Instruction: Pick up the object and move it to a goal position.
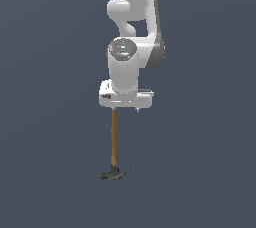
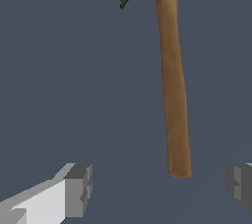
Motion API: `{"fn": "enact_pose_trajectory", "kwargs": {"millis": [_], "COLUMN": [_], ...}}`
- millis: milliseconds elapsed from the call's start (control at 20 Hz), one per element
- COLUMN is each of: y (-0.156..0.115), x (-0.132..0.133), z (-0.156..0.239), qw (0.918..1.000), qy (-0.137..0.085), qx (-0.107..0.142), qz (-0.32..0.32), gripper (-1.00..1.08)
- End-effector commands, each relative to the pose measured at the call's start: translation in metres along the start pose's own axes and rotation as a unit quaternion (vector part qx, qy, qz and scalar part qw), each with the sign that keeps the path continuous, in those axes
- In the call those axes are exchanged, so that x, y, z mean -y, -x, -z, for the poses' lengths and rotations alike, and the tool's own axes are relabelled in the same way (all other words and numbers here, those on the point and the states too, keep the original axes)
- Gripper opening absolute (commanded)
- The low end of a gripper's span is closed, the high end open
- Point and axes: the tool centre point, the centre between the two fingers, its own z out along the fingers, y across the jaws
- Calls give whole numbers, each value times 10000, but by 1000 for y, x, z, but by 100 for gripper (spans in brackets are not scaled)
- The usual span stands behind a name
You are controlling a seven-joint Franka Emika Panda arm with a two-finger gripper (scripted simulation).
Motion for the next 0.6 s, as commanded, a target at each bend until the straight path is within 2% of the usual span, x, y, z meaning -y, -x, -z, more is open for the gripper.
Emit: {"fn": "enact_pose_trajectory", "kwargs": {"millis": [0, 400, 550], "y": [0, 0, -1], "x": [0, 26, 27], "z": [0, 12, 12], "qw": [10000, 9996, 9996], "qy": [0, 23, 24], "qx": [0, 4, 3], "qz": [0, 269, 277], "gripper": [100, 100, 100]}}
